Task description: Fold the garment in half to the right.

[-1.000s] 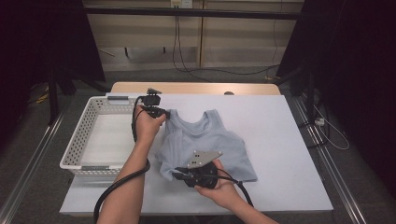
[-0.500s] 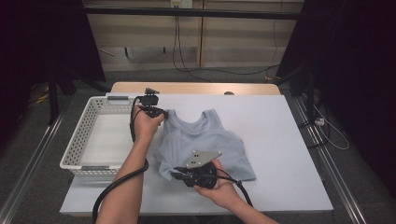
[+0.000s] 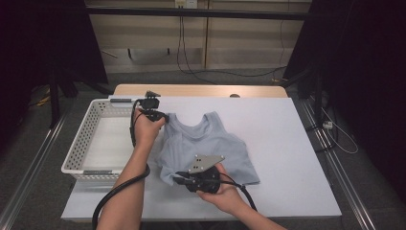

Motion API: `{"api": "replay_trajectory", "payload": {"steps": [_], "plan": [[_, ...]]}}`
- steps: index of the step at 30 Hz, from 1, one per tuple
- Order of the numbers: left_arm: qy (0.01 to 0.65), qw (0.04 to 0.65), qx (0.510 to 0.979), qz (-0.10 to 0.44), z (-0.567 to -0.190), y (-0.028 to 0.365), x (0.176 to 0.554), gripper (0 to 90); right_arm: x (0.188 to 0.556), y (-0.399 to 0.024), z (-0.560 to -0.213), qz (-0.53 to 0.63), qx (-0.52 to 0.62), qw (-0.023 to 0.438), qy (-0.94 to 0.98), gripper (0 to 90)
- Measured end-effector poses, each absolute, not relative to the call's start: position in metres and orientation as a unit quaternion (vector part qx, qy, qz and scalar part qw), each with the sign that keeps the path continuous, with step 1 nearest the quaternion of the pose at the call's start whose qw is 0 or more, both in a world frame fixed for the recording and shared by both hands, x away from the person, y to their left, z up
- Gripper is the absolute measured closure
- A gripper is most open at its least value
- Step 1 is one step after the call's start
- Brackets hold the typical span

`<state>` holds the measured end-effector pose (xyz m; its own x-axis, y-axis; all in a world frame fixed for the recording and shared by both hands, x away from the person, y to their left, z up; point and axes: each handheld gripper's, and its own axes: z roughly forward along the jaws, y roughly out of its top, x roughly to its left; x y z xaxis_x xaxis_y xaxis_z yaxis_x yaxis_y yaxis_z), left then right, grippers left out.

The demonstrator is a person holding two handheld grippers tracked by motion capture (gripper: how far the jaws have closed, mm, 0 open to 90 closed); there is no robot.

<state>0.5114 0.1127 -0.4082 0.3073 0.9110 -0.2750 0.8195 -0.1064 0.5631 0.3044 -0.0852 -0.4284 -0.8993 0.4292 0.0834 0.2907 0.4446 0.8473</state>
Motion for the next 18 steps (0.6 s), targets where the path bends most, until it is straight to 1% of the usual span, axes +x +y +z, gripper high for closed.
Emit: {"api": "replay_trajectory", "payload": {"steps": [18], "plan": [[0.593,0.313,0.738,0.077,-0.395,0.13,0.508,85.9,0.307,-0.082,-0.422,0.508,0.209,0.057,0.834,79.9]]}}
